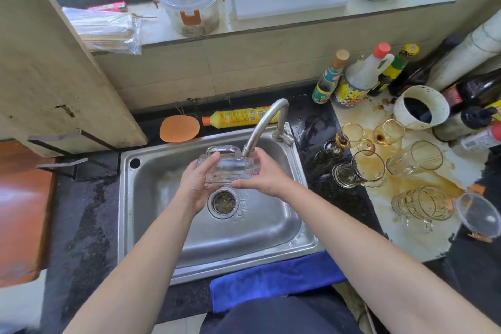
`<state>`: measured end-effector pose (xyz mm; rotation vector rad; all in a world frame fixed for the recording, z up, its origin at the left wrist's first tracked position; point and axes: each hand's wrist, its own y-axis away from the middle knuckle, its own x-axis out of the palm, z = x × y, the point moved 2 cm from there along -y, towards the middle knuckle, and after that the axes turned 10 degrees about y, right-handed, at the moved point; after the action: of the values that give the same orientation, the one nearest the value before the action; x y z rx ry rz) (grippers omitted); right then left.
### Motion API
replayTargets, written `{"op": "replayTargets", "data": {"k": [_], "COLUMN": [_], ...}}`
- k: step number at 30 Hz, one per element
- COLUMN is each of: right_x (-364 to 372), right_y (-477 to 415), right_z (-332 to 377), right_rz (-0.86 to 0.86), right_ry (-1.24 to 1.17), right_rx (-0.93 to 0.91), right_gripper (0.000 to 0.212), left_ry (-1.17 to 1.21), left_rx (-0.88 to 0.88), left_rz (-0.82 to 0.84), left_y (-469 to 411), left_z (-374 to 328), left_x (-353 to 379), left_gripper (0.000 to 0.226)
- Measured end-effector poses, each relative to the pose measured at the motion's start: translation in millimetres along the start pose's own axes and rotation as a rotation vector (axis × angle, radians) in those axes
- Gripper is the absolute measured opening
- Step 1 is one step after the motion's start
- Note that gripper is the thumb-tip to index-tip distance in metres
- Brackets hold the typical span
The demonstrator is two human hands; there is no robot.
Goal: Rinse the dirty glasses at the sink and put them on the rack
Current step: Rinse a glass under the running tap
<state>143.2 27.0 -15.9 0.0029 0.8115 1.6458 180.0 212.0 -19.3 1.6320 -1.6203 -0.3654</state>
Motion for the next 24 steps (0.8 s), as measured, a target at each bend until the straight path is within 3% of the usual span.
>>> {"op": "replayTargets", "data": {"k": [2,7,10,16,20,24], "right_x": [2,8,8,19,21,20], "right_y": [0,-2,-2,1,4,9], "right_z": [3,3,-2,-9,-12,-10], "right_rz": [0.039,0.075,0.075,0.084,0.063,-0.015], "right_ry": [-0.025,-0.074,-0.105,-0.202,-0.242,-0.095], "right_rx": [0.006,0.037,0.068,0.114,0.156,0.15], "right_gripper": [0.091,0.097,0.102,0.108,0.087,0.058], "left_ry": [-0.085,-0.267,-0.322,-0.615,-0.79,-0.883], "left_rx": [0.074,0.134,0.158,0.45,0.627,0.746], "left_rz": [-0.053,-0.016,0.032,-0.067,-0.161,-0.227], "left_y": [0,1,12,29,39,52], "left_z": [-4,-10,-12,-16,-19,-24], "left_x": [-7,-21,-15,3,1,-17], "left_gripper": [0.063,0.103,0.095,0.084,0.084,0.084]}}
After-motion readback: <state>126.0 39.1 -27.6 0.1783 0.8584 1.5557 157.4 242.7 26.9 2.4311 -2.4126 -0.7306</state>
